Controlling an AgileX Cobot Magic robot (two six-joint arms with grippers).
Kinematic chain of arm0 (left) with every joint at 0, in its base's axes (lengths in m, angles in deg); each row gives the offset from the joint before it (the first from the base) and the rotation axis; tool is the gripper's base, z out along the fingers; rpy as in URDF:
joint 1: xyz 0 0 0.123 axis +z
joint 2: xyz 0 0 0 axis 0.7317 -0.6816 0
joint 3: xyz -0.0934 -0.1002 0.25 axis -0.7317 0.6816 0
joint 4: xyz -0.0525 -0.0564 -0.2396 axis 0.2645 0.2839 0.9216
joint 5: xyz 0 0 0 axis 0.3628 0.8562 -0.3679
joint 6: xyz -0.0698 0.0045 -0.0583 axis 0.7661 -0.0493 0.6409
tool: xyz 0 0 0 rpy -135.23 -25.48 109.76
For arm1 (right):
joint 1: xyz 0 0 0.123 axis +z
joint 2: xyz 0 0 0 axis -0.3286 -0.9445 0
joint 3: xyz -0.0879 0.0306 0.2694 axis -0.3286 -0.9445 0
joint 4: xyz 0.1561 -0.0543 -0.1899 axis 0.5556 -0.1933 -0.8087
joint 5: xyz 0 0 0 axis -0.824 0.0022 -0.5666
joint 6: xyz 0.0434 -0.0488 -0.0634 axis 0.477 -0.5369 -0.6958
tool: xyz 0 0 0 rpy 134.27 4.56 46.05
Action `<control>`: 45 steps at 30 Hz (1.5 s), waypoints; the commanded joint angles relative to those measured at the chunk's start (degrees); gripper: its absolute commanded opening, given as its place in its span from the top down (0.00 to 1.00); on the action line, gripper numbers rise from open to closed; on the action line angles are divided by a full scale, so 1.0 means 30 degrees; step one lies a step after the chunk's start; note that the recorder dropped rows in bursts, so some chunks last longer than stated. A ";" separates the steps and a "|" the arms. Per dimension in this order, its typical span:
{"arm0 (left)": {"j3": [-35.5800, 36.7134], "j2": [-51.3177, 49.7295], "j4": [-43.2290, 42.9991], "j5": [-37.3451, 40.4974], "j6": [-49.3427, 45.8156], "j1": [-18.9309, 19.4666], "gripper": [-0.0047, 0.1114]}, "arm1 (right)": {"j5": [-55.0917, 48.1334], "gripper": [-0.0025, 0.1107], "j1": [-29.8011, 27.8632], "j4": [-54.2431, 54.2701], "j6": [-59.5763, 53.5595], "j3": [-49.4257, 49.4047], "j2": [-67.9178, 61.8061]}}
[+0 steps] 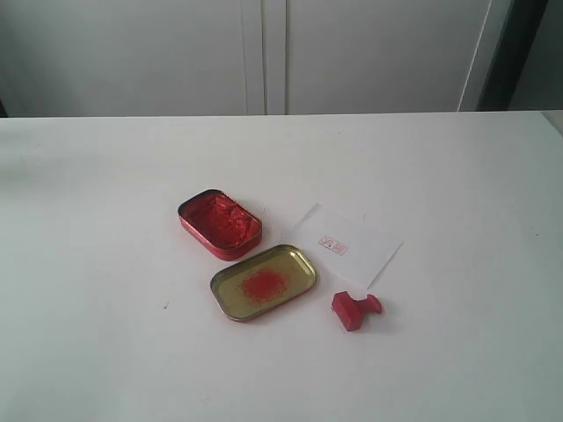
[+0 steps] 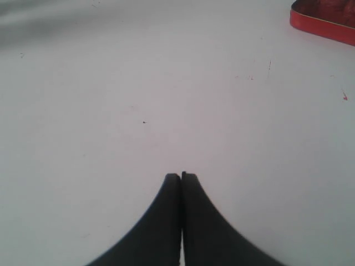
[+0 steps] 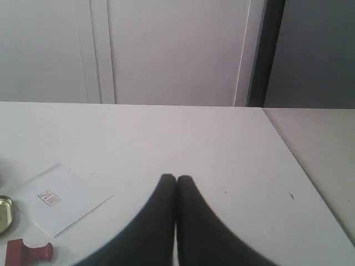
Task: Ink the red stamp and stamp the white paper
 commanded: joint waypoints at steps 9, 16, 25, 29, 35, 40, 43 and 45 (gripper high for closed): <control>0.0085 0.0081 -0.0021 -0.0037 0.0155 0.0049 0.96 | 0.0293 0.98 0.0274 -0.0109 -0.0075 -0.0184 0.0068; 0.0085 0.0081 -0.0021 -0.0037 0.0155 0.0049 0.96 | 0.0493 0.98 0.0811 -0.0261 -0.0075 -0.0226 0.0068; 0.0085 0.0081 -0.0021 -0.0037 0.0155 0.0049 0.96 | 0.2205 0.98 0.0811 -0.0455 -0.0075 -0.2333 0.0068; 0.0085 0.0081 -0.0021 -0.0037 0.0155 0.0049 0.96 | 0.2205 0.98 0.0811 -0.0455 -0.0075 -0.3318 0.0068; 0.0085 0.0081 -0.0021 -0.0037 0.0155 0.0049 0.96 | 0.2031 0.98 0.0811 -0.0455 -0.0075 -0.4427 0.0068; 0.0085 0.0081 -0.0021 -0.0037 0.0155 0.0049 0.96 | 0.2271 0.98 0.0811 -0.0455 -0.0075 -0.4960 0.0068; 0.0085 0.0081 -0.0021 -0.0037 0.0155 0.0049 0.96 | 0.2477 0.98 0.0811 -0.0455 -0.0075 -0.5289 0.0068; 0.0085 0.0081 -0.0021 -0.0037 0.0155 0.0049 0.96 | 0.2708 0.98 0.0811 -0.0455 -0.0075 -0.5461 0.0068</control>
